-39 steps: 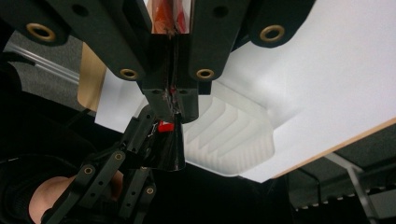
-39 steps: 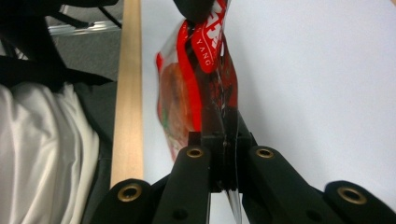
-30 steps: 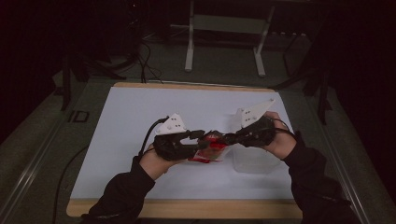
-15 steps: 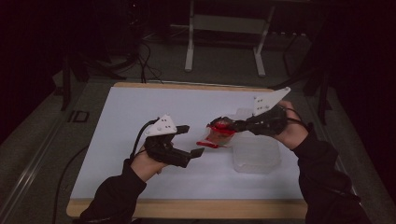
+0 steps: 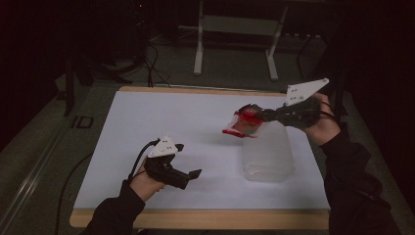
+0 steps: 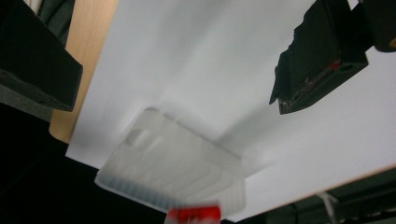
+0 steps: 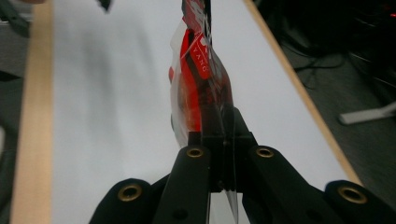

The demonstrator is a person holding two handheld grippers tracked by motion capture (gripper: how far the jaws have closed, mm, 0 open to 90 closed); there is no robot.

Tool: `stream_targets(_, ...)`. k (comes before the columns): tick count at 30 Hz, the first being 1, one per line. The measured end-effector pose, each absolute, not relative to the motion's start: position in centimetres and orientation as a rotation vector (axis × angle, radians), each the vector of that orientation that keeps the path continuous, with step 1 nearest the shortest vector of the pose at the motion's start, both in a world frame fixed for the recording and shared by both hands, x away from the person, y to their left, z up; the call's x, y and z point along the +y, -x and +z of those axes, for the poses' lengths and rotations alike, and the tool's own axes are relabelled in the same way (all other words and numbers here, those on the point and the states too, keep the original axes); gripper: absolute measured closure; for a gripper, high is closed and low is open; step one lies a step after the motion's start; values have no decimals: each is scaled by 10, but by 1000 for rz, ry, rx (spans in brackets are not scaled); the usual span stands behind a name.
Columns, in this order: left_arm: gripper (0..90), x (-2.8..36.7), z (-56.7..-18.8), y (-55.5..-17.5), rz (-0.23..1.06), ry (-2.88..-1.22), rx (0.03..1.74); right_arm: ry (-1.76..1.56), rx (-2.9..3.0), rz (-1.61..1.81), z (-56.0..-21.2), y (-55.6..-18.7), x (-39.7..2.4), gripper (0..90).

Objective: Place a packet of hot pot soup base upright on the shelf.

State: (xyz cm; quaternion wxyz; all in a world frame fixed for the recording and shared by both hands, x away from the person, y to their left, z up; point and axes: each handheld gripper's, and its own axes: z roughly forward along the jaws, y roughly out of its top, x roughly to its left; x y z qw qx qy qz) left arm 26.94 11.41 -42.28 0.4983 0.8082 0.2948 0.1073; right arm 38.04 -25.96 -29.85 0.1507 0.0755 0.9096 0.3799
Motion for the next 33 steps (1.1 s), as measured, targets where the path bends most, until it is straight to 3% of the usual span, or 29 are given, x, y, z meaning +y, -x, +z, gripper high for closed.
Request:
stream_targets(18, 0, 150, -475, -263, 204, -1960, 881, -268, 2512, 977, -301, -424, -313, 899)
stream_targets(33, 0, 154, -485, -263, 183, -1952, 888, -319, 2525, 917, -353, -461, -334, 899)
